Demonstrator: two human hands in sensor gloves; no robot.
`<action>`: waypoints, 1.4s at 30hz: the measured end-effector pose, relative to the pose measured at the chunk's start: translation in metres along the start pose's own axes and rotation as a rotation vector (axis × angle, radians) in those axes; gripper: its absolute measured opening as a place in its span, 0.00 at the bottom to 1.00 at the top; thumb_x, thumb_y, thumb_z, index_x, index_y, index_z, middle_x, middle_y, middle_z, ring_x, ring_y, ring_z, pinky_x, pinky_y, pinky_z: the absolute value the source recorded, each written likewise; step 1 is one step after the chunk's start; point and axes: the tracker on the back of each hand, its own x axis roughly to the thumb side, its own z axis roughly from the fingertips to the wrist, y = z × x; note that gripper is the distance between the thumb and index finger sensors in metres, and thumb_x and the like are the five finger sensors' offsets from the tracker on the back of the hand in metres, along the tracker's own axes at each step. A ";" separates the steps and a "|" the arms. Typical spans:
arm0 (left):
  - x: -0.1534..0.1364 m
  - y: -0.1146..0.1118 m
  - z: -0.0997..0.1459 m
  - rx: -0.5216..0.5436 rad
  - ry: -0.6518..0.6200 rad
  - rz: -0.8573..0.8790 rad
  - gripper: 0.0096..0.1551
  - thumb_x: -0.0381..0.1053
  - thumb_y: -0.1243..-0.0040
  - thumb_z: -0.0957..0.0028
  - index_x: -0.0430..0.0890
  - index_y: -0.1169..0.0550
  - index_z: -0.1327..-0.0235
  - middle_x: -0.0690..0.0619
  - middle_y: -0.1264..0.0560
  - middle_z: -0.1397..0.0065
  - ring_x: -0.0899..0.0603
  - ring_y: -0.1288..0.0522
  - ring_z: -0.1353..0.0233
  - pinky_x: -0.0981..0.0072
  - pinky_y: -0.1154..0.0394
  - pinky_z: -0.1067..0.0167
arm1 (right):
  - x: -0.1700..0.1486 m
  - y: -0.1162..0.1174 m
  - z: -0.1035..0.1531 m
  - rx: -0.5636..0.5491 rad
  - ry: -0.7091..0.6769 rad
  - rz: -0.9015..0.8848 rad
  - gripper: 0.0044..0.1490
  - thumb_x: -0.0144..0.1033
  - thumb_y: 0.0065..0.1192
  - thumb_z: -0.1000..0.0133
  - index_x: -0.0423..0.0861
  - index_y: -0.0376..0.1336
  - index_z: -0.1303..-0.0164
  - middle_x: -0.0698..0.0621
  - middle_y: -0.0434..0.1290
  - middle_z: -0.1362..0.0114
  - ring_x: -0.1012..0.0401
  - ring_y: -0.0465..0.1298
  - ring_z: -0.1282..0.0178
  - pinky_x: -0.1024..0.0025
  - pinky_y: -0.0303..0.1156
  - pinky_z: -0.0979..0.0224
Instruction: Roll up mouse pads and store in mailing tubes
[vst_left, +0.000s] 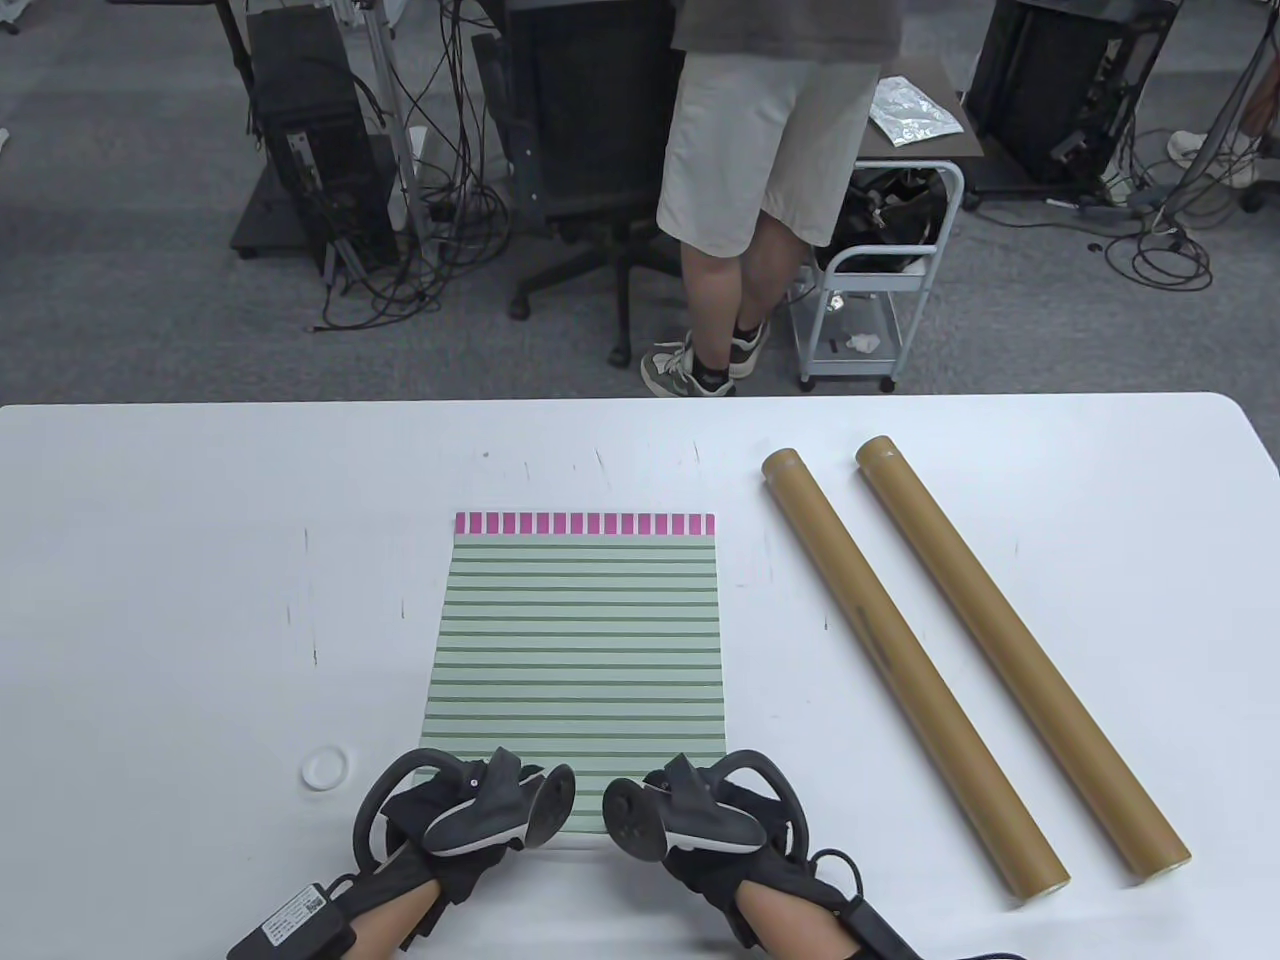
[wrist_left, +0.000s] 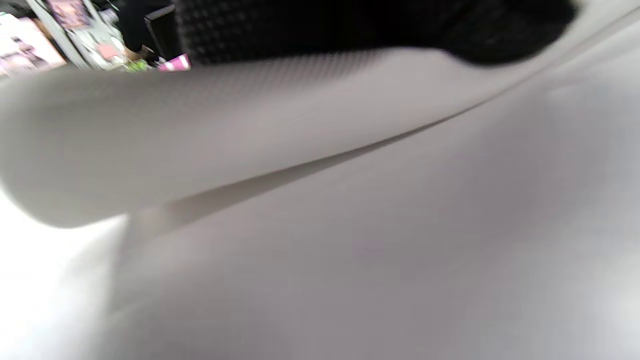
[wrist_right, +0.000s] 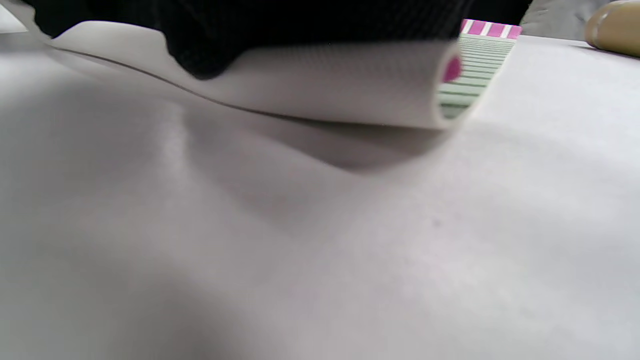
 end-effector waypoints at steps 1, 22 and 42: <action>0.000 -0.003 -0.003 0.019 0.028 -0.104 0.43 0.65 0.51 0.72 0.65 0.38 0.35 0.62 0.24 0.41 0.56 0.16 0.51 0.75 0.17 0.52 | -0.006 0.000 -0.003 0.006 0.026 -0.019 0.35 0.37 0.59 0.52 0.57 0.56 0.32 0.51 0.67 0.35 0.64 0.78 0.55 0.74 0.79 0.48; 0.004 -0.002 0.009 0.106 -0.051 -0.085 0.36 0.63 0.51 0.67 0.68 0.39 0.39 0.67 0.26 0.40 0.58 0.17 0.53 0.79 0.18 0.54 | 0.017 0.007 0.001 -0.003 -0.092 0.157 0.40 0.30 0.52 0.49 0.66 0.49 0.27 0.54 0.63 0.31 0.59 0.72 0.46 0.65 0.73 0.38; 0.009 0.004 0.026 0.150 -0.133 0.002 0.21 0.60 0.38 0.61 0.64 0.21 0.53 0.64 0.16 0.51 0.56 0.14 0.53 0.81 0.14 0.57 | 0.018 -0.007 0.011 -0.136 -0.091 0.215 0.25 0.38 0.69 0.53 0.53 0.69 0.44 0.54 0.79 0.44 0.59 0.83 0.53 0.73 0.82 0.49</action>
